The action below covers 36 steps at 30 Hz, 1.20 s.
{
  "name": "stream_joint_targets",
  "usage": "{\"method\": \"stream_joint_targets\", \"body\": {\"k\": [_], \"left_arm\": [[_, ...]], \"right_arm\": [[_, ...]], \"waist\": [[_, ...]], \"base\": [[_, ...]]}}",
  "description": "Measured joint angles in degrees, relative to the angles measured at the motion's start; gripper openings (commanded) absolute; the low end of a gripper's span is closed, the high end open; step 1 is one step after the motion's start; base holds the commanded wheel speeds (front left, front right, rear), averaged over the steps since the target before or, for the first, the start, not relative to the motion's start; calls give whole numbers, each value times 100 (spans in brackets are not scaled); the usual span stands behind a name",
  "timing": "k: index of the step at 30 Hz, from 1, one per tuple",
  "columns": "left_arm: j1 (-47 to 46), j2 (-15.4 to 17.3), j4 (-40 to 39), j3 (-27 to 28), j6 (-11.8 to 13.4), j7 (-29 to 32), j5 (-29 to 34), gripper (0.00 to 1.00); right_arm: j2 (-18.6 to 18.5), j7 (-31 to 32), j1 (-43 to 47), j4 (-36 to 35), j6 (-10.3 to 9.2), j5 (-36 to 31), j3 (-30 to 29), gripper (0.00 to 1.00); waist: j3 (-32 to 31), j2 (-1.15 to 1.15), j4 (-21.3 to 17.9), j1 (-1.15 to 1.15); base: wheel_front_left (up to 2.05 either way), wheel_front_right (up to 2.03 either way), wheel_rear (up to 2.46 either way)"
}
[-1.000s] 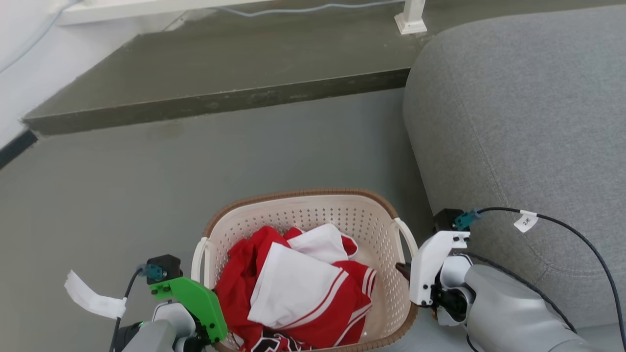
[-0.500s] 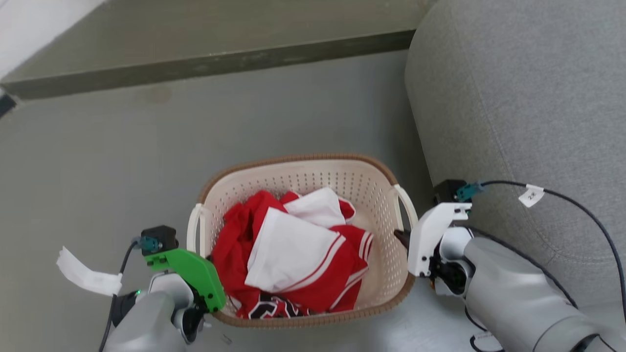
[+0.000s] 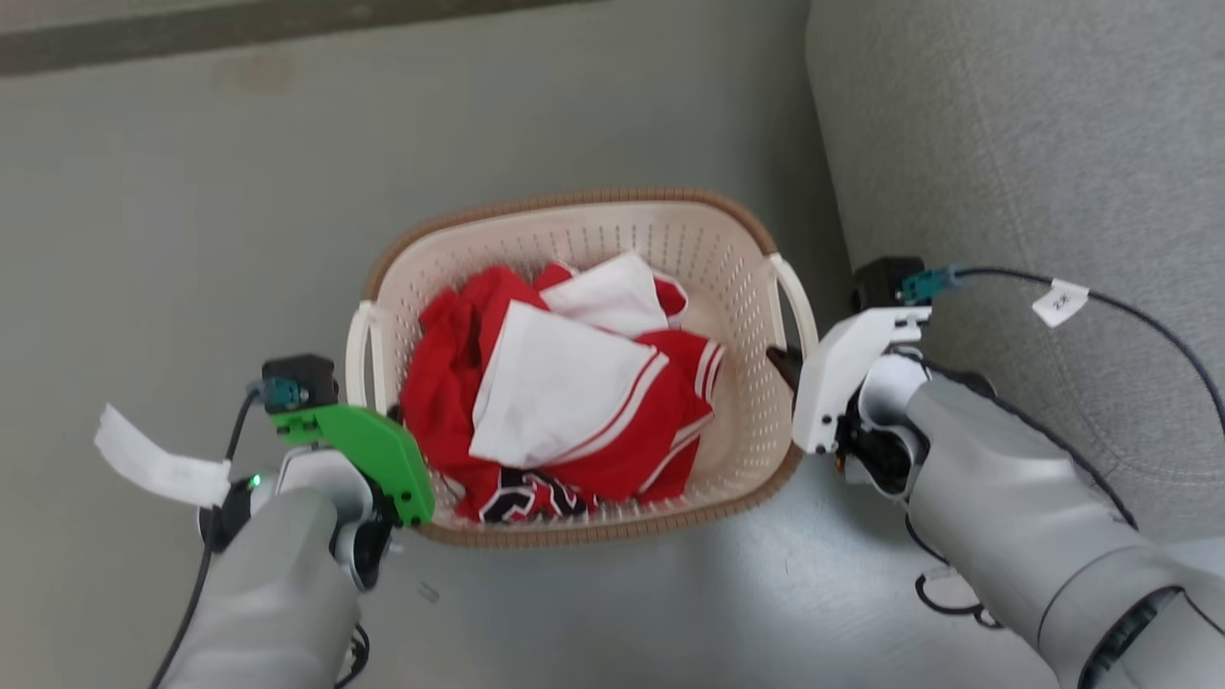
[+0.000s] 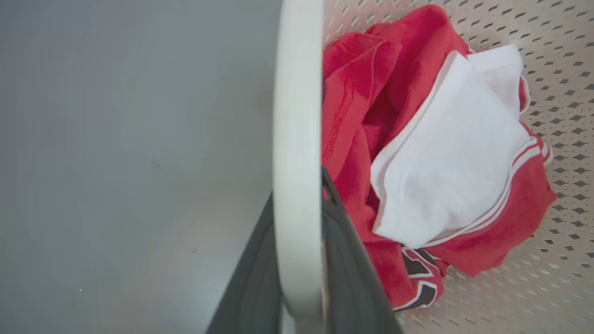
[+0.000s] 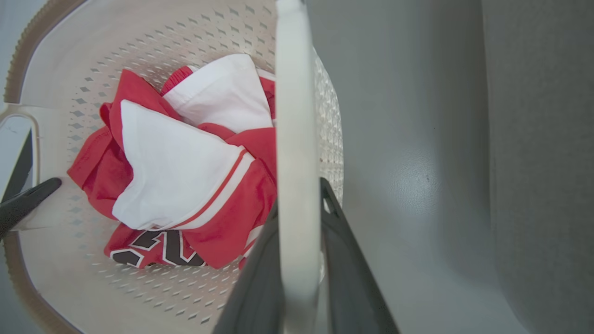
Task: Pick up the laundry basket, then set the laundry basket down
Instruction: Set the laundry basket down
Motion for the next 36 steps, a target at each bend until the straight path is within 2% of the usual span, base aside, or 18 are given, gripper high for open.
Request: {"method": "stream_joint_targets", "body": {"k": [12,36], "left_arm": [[-750,51,-101,11,204,-214,135,0],[-1907,153,-100,97,386,-533,260,0]], "right_arm": [[-27,-332,-790,7,0,-176,-9,0],[-54,-968,-1846,-5,1,-292,-54,0]], "waist": [[951,0,36,0],[2562,0,120,0]], "base": [[0,0,0],[0,0,0]]}}
